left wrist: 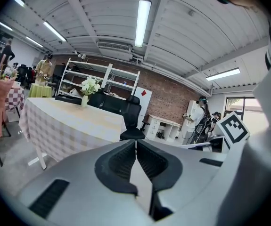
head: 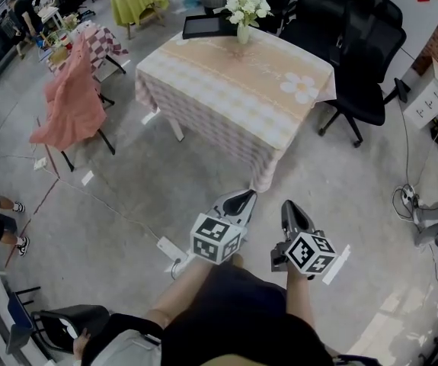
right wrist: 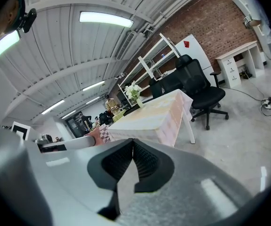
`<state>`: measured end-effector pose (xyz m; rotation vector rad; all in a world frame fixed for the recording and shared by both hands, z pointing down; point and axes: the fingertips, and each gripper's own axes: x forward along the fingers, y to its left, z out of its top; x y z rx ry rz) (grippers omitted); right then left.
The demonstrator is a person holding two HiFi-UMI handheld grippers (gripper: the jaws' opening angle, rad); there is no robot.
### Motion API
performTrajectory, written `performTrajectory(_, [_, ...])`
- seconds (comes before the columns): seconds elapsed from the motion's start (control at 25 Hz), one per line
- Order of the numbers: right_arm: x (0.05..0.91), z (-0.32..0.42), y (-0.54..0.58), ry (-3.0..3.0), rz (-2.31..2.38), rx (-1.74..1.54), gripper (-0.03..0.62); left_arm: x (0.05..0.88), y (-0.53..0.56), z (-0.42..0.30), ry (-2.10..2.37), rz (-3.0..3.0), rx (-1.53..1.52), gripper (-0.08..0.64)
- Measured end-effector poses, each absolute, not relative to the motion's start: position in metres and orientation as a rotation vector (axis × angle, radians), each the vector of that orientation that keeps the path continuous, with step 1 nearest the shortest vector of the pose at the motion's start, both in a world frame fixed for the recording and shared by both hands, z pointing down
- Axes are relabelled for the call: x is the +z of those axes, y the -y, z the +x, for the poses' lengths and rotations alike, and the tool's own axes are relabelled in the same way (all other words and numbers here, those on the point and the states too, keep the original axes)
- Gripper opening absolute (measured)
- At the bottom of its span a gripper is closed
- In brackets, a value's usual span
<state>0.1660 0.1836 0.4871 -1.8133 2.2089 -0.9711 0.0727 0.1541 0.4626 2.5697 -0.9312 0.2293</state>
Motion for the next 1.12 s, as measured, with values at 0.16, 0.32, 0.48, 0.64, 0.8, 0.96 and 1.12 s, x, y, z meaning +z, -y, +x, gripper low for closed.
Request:
performTrajectory(0.16, [0.489, 0.167, -0.163, -2.218, -1.812, -0.976, 0.004, 0.463, -0.134, 0.076, 0.927, 2.569, 0.231, 0.017])
performTrajectory(0.32, [0.488, 0.169, -0.136, -2.227, -1.807, -0.977, 0.004, 0.462, -0.107, 0.079, 0.931, 2.567, 0.226, 0.017])
performTrajectory(0.48, [0.481, 0.175, -0.106, -2.224, -1.815, -0.967, 0.005, 0.459, -0.075, 0.083, 0.932, 2.564, 0.226, 0.017])
performTrajectory(0.64, [0.474, 0.182, -0.076, -2.209, -1.832, -0.958, 0.004, 0.453, -0.043, 0.085, 0.930, 2.565, 0.219, 0.017])
performTrajectory(0.8, [0.472, 0.185, -0.043, -2.193, -1.847, -0.964, 0.005, 0.449, -0.012, 0.084, 0.920, 2.563, 0.219, 0.017])
performTrajectory(0.96, [0.463, 0.174, -0.009, -2.202, -1.844, -0.961, 0.004, 0.445, 0.022, 0.072, 0.931, 2.546, 0.216, 0.017])
performTrajectory(1.12, [0.457, 0.164, 0.022, -2.214, -1.846, -0.954, 0.003, 0.440, 0.057, 0.064, 0.932, 2.543, 0.201, 0.017])
